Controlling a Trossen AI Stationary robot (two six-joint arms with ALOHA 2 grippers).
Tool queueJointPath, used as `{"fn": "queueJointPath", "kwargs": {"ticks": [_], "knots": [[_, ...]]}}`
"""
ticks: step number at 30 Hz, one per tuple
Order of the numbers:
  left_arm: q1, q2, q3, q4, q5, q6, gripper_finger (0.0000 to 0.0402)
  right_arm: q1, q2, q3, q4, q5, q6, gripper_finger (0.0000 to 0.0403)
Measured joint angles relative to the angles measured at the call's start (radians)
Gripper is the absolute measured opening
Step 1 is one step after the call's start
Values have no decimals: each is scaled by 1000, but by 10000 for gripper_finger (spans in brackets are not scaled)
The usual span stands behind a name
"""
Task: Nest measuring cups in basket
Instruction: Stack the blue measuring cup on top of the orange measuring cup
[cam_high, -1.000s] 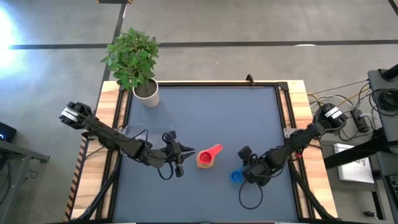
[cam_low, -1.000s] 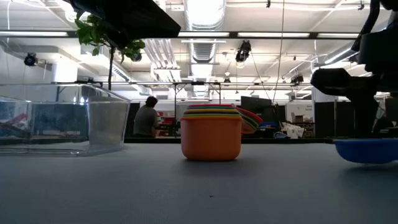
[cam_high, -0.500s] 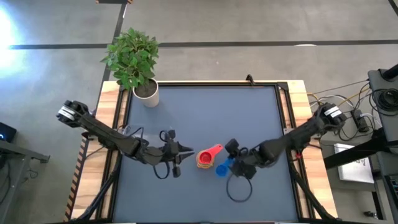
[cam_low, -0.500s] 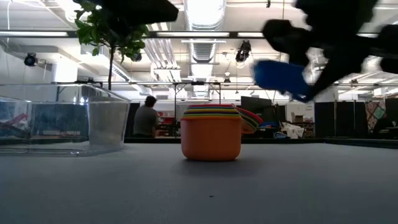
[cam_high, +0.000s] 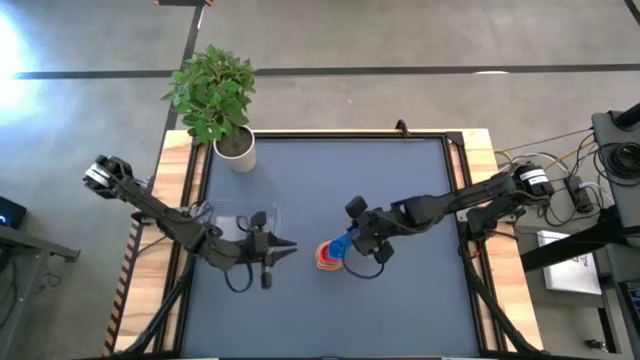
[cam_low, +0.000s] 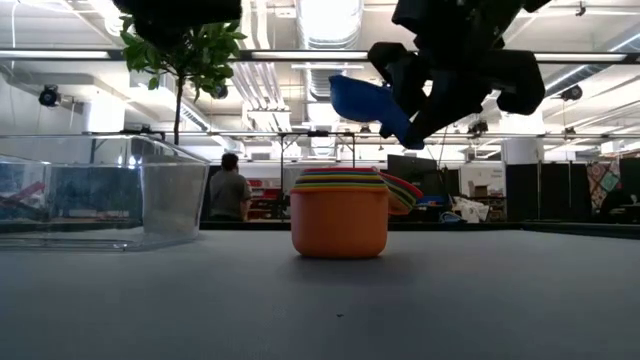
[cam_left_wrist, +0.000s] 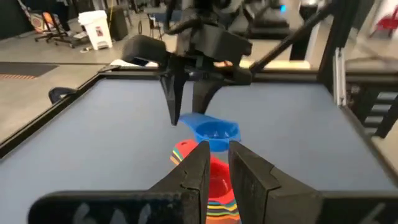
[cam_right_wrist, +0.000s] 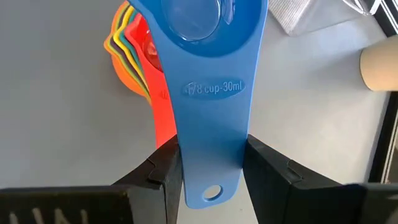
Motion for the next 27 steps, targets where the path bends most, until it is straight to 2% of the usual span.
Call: {"fn": "queueJointPath", "kwargs": {"ticks": [6, 10, 22, 27], "knots": [[0, -153, -224, 311, -4, 20, 41, 0, 9, -1, 11, -1, -33, 130], [0, -204, -311, 461, -4, 53, 41, 0, 53, -1, 32, -2, -43, 130], [0, -203, -320, 468, 2, 56, 41, -7, 198, 88, 2, 4, -63, 132], [0, -202, -321, 465, 2, 56, 41, -12, 217, 129, -36, 8, -49, 166]]}}
